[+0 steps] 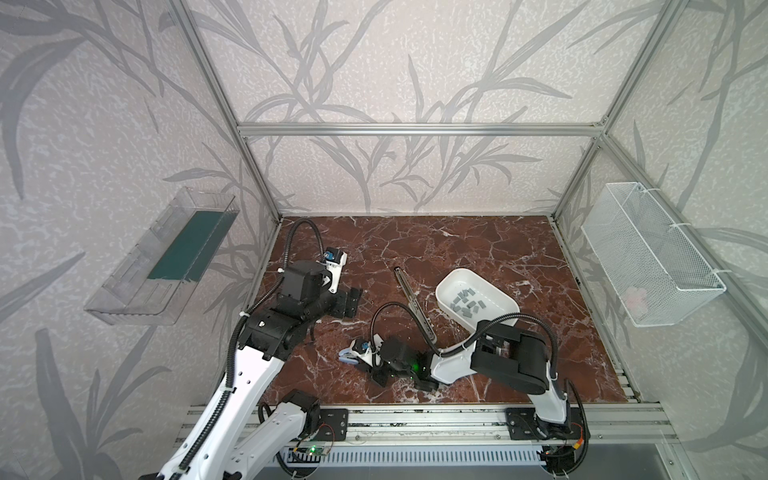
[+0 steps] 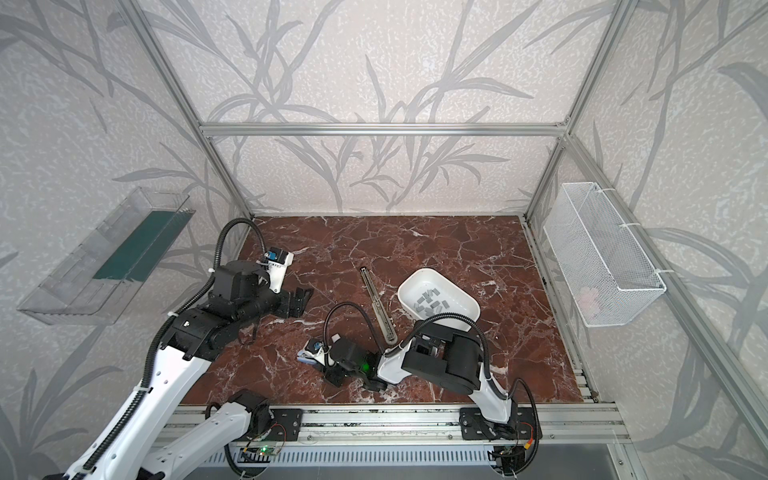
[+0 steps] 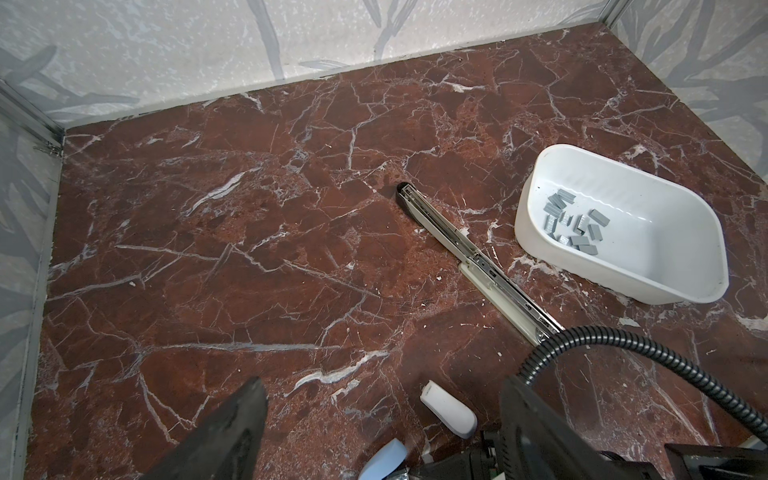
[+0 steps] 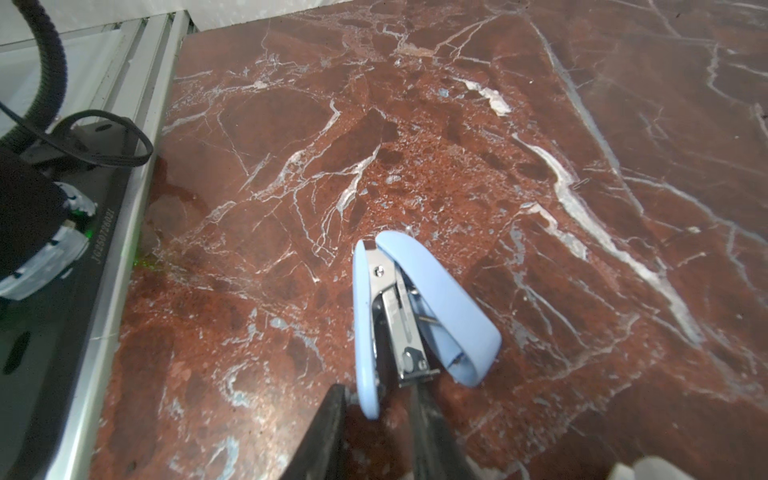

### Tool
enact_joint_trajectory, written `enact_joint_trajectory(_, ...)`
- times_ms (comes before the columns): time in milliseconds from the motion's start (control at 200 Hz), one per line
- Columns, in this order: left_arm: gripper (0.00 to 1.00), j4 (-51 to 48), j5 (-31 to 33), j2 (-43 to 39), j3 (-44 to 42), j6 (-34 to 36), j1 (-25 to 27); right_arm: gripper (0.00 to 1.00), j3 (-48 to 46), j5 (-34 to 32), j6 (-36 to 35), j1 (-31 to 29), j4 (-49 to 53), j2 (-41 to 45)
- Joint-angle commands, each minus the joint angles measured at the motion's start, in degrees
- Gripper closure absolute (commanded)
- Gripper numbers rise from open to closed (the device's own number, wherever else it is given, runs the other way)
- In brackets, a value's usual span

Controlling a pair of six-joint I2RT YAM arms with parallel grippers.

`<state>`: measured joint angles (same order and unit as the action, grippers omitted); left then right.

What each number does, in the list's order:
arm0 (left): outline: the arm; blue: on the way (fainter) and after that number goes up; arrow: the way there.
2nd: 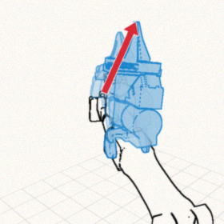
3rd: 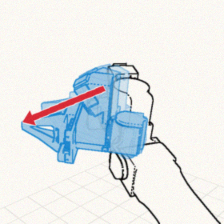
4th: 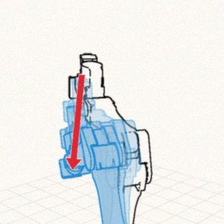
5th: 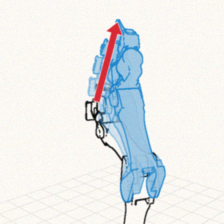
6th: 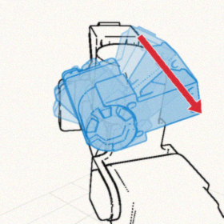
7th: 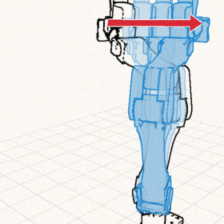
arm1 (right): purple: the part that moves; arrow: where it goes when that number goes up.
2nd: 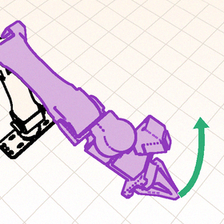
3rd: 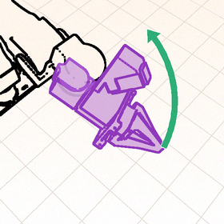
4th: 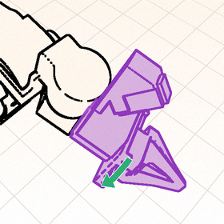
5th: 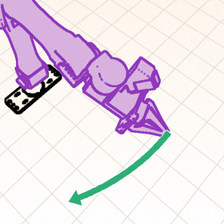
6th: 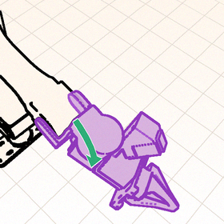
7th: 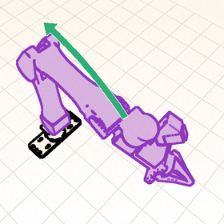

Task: Load the staples into the stapler
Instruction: 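Move the right gripper to the light-blue stapler and grip its open body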

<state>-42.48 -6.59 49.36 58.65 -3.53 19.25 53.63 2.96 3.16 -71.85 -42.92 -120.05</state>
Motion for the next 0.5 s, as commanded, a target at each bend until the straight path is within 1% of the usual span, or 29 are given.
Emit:
enact_joint_trajectory(0, 0.12, -0.37, -0.8, 0.02, -0.65, -0.43, -0.48, 0.7, 1.27, -0.71, 0.76, 0.02, -3.63, -1.38)
enact_joint_trajectory(195, 0.12, -0.41, -1.34, 0.58, -0.46, -0.41, -0.56, 0.71, 3.45, -1.09, 1.81, 0.04, -4.91, -3.38)
enact_joint_trajectory(235, 0.12, -0.41, -1.41, 0.62, -0.47, -0.42, -0.7, 0.76, 4.01, -1.28, 1.78, 0.02, -4.65, -3.77)
enact_joint_trajectory(280, 0.12, -0.41, -1.4, 0.6, -0.45, -0.42, -0.7, 0.88, 4.44, -1.79, 1.88, -0.04, -4.52, -4.06)
enact_joint_trajectory(340, 0.12, -0.39, -1.54, 0.55, -0.55, -0.5, -0.79, 1.0, 4.11, -2.61, 1.92, -0.01, -5.11, -4.11)
enact_joint_trajectory(410, 0.11, -0.05, -2.1, 0.56, -0.8, -0.06, -0.99, 1.0, 2.29, -3.05, 1.54, 0.0, -6.78, -3.18)
enact_joint_trajectory(495, 0.1, 0.66, -1.2, 0.59, -0.73, 0.9, -1.61, 1.0, -0.82, -3.57, 0.4, 0.05, -8.36, -0.89)
